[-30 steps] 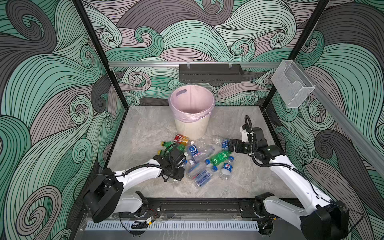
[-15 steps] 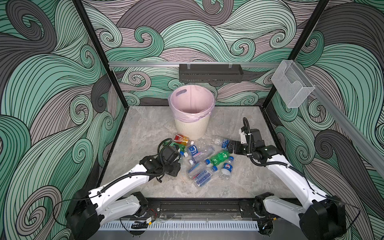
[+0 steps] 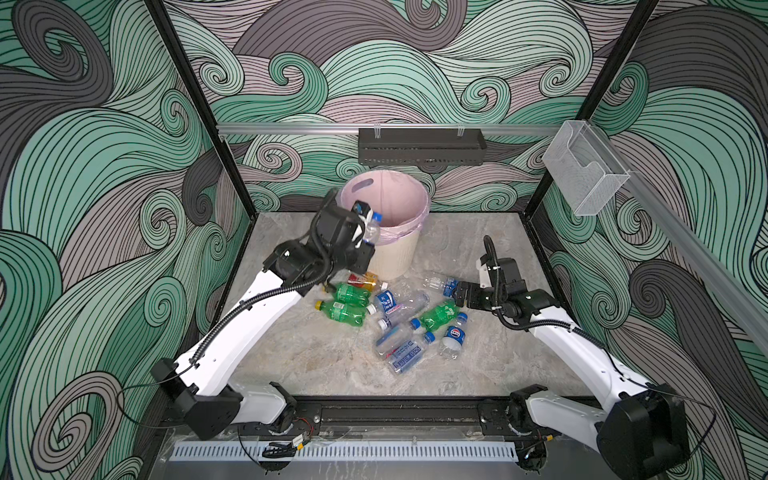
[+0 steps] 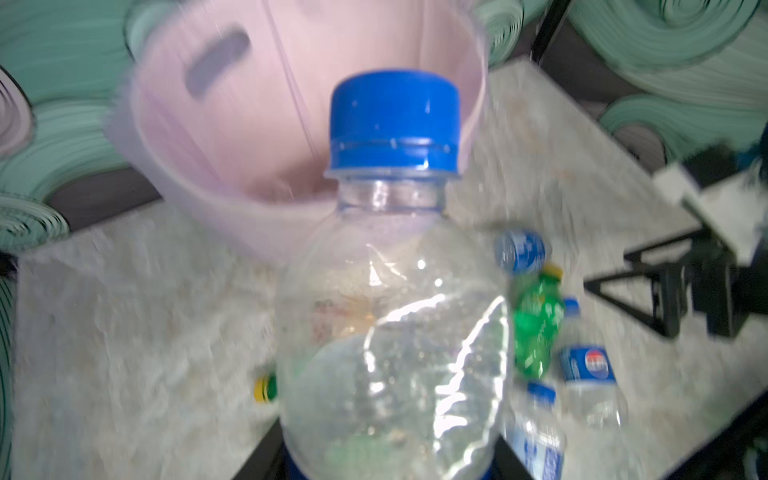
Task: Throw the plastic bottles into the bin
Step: 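Lift the clear bottle over the bin and open the left gripper, then withdraw the left gripper to the pile while the right gripper lowers onto a clear bottle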
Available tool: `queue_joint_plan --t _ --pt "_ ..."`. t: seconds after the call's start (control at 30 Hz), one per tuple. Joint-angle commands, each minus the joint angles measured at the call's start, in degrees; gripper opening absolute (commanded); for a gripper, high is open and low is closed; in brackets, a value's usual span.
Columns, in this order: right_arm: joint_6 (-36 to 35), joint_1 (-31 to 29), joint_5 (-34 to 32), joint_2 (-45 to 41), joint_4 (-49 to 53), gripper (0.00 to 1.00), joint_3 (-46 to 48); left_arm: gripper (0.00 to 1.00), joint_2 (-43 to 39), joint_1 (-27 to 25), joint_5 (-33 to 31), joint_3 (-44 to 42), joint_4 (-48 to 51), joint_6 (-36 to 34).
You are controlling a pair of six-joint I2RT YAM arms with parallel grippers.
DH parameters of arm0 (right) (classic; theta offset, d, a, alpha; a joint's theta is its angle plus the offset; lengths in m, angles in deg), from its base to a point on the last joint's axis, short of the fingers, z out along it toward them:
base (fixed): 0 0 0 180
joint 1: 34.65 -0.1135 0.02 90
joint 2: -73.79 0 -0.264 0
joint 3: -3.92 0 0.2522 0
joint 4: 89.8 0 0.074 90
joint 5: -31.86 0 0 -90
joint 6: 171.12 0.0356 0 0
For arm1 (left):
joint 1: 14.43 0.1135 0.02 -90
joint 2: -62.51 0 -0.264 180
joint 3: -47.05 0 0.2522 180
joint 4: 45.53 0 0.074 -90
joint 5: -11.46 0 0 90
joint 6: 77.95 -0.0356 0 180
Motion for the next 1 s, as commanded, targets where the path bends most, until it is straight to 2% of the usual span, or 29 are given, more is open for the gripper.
queue_joint_plan --t 0.0,0.07,0.1,0.17,0.23,0.47,0.77,0.9,0.97 --pt "2.0 0.2 1.5 -0.6 -0.1 0.99 0.3 0.54 9.6 5.9 8.6 14.2 1.5 -4.0" --pt "2.7 0.2 2.1 -1.4 -0.2 0.99 1.0 0.80 16.0 8.7 11.9 24.5 2.3 -2.9" --pt "3.0 0.2 2.5 -1.9 -0.1 0.99 1.4 0.87 19.0 9.5 13.0 29.2 3.2 -3.0" --pt "3.2 0.2 2.8 -2.8 -0.1 0.99 2.0 0.92 22.8 10.1 12.7 35.0 4.9 -2.9" --pt "3.1 0.1 3.0 -3.7 0.5 0.99 2.6 0.93 22.4 10.1 12.4 34.1 4.2 -2.9" --pt "0.3 0.1 4.6 -2.7 4.7 0.99 0.8 0.99 5.4 10.8 8.7 6.6 -8.0 -2.4" --pt "-0.2 -1.3 5.4 -0.7 10.2 0.97 -0.7 0.99 -13.4 12.4 1.2 -17.3 -4.4 -2.4" --pt "2.3 -3.2 5.0 0.3 11.7 0.96 -0.1 0.99 -19.3 12.8 -0.7 -25.6 -4.0 -0.4" --pt "5.3 -4.6 2.8 0.8 13.0 0.94 0.1 0.99 -21.6 12.8 -1.0 -29.0 -4.3 0.8"
